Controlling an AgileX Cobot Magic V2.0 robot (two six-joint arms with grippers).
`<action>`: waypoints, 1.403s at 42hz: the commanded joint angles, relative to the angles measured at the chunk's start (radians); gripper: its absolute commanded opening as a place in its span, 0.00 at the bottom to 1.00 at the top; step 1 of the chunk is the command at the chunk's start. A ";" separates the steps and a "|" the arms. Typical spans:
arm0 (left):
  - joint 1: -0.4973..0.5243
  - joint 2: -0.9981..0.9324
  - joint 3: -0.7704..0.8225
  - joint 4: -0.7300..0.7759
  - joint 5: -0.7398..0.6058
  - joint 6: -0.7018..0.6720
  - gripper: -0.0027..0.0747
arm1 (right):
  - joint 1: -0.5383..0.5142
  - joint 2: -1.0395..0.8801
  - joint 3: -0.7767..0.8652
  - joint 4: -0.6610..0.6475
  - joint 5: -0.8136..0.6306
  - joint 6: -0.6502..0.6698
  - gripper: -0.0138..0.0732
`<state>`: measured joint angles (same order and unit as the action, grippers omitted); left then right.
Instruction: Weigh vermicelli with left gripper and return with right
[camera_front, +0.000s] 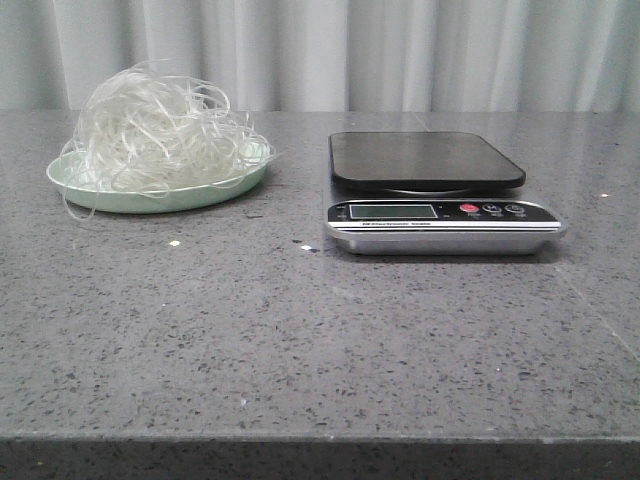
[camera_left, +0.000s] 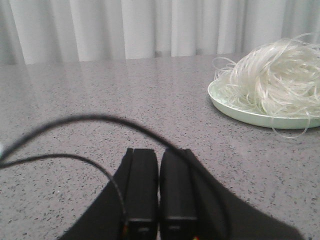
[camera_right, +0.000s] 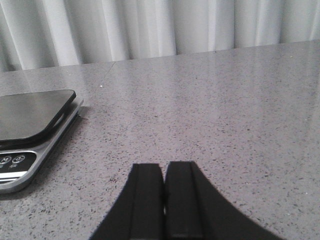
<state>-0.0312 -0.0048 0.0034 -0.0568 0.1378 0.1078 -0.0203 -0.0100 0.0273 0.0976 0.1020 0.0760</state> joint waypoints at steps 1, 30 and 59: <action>-0.007 -0.018 0.007 0.001 -0.085 -0.009 0.21 | -0.007 -0.017 -0.007 -0.012 -0.084 0.000 0.33; -0.007 -0.018 0.007 0.001 -0.085 -0.009 0.21 | -0.007 -0.017 -0.007 -0.012 -0.084 0.000 0.33; -0.007 -0.018 0.007 0.001 -0.267 -0.009 0.21 | -0.007 -0.017 -0.007 -0.012 -0.084 0.000 0.33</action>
<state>-0.0312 -0.0048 0.0034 -0.0568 0.0291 0.1078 -0.0203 -0.0100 0.0273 0.0976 0.1020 0.0760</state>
